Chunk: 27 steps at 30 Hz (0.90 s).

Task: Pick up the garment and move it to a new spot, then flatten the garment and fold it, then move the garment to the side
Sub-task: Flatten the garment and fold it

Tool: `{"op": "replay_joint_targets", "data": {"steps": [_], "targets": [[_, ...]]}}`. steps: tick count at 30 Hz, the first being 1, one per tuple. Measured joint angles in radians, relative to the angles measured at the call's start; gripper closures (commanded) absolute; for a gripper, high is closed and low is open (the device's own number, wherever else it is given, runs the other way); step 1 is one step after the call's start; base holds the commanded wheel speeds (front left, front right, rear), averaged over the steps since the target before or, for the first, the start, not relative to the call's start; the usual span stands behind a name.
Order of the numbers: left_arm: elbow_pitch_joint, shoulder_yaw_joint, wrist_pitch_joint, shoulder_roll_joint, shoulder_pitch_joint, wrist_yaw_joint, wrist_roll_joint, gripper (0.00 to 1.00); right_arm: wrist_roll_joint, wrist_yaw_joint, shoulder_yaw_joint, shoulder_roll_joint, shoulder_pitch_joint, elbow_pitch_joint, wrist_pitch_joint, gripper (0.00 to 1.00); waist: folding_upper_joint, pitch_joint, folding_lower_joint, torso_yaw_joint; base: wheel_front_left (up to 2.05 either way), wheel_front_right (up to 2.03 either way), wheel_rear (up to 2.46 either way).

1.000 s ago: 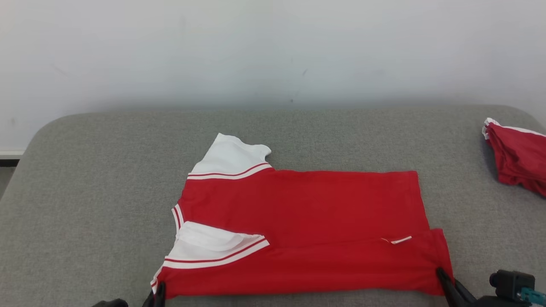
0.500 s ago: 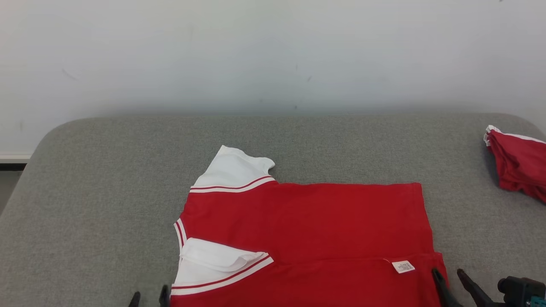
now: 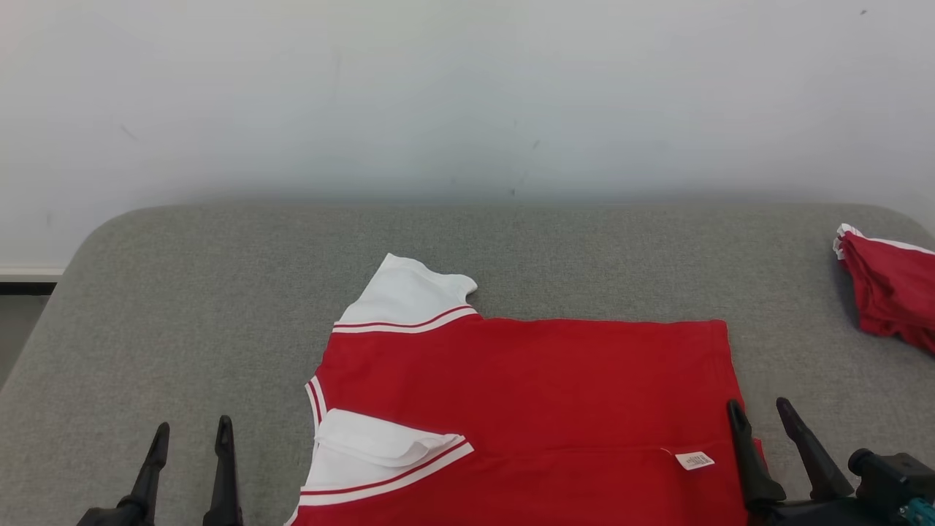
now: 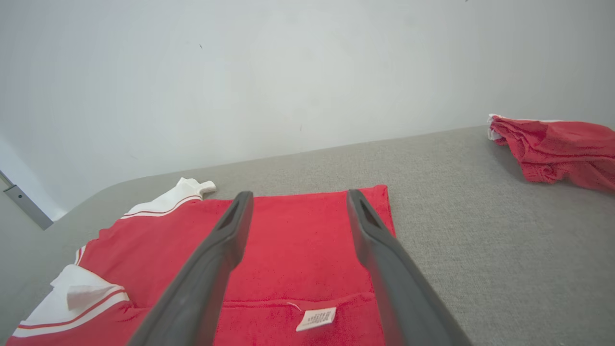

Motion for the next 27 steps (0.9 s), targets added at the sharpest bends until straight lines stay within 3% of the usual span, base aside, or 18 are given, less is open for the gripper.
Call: {"op": "replay_joint_targets", "data": {"steps": [12, 27], "targets": [[-0.085, 0.008, 0.0, -0.023, 0.027, -0.005, 0.082, 0.0, -0.137, 0.0, -0.061, 0.116, 0.07, -0.108, -0.057, 0.0, 0.0, -0.008, 0.0, 0.017, 0.0, 0.0, 0.0], [-0.066, 0.05, 0.0, -0.057, 0.091, -0.032, 0.135, 0.0, -0.183, 0.0, -0.09, 0.155, 0.104, -0.102, -0.072, 0.0, 0.0001, 0.003, -0.0001, 0.011, 0.0, 0.0, 0.0]]}}
